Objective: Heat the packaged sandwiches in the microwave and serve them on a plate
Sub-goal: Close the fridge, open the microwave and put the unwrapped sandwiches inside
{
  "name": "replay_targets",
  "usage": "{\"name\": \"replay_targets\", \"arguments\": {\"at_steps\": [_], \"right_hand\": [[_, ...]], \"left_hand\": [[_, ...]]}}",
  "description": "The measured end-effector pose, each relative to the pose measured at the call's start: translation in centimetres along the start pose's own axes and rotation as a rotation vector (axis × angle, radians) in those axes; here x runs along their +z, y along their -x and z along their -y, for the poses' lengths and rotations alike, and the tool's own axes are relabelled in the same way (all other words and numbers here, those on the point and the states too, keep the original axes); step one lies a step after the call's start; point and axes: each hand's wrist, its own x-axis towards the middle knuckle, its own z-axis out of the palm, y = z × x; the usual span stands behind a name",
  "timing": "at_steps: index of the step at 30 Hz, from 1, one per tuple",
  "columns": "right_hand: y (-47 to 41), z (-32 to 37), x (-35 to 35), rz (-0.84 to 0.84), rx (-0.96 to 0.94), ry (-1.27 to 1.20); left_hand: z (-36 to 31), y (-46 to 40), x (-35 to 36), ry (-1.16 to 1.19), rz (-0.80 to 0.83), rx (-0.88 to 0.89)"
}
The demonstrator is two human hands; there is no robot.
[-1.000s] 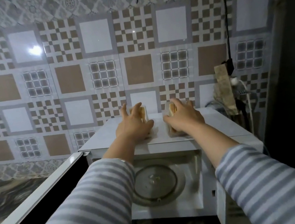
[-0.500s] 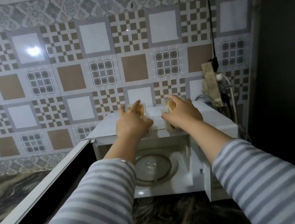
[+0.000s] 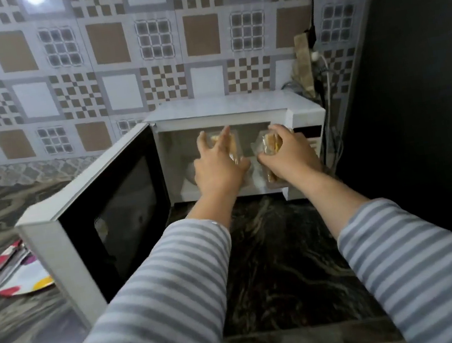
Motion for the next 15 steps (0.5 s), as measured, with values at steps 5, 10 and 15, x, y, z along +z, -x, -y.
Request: {"name": "replay_targets", "arguments": {"at_steps": [5, 10, 15], "right_hand": [[5.7, -4.8, 2.7, 0.093, 0.089, 0.055], [9.5, -9.1, 5.2, 0.142, 0.143, 0.07], [10.8, -12.2, 7.5, 0.072, 0.144, 0.125]], "left_hand": [[2.9, 6.5, 3.1, 0.007, 0.093, -0.035], [5.4, 11.0, 6.4, -0.029, 0.2, -0.133], [6.9, 12.6, 9.5, -0.077, 0.212, -0.118]]}}
